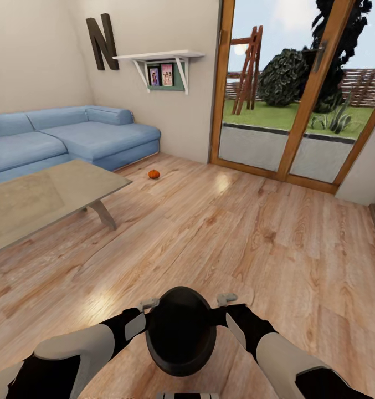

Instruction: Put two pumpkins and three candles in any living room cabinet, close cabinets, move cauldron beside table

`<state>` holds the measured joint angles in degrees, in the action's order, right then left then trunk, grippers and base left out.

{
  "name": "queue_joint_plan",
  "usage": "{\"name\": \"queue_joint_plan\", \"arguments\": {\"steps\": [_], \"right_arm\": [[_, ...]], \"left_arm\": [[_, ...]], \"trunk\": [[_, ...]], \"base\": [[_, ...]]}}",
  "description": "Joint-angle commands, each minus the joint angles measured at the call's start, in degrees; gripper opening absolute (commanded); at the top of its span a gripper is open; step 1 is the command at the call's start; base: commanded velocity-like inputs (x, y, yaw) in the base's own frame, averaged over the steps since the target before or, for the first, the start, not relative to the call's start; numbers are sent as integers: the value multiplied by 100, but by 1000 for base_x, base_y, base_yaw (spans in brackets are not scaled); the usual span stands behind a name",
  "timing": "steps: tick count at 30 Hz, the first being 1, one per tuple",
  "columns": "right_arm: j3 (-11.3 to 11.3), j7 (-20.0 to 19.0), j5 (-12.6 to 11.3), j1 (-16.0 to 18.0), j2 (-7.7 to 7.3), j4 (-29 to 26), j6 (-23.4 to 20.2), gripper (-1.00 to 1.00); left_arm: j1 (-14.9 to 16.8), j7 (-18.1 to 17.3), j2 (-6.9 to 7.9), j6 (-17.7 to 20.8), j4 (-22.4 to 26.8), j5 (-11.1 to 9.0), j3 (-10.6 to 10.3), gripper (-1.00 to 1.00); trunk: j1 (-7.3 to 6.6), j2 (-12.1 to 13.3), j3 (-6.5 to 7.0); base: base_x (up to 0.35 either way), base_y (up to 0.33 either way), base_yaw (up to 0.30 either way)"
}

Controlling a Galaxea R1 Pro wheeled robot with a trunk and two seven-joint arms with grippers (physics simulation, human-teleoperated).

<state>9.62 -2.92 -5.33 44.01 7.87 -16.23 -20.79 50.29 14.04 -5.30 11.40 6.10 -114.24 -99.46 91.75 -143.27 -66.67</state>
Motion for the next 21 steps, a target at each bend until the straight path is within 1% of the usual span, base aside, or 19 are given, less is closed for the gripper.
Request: {"name": "queue_joint_plan", "arguments": {"steps": [1,21], "right_arm": [[-114,206,128,5,4,-12,4,-100],[-109,213,145,4,4,-12,5,-100]], "left_arm": [[-2,28,-6,20,-21,33,14,-100],[-2,28,2,6,-21,33,14,-100]], "trunk": [[-1,0,1],[-1,0,1]], "base": [[0,0,280],[0,0,287]]}}
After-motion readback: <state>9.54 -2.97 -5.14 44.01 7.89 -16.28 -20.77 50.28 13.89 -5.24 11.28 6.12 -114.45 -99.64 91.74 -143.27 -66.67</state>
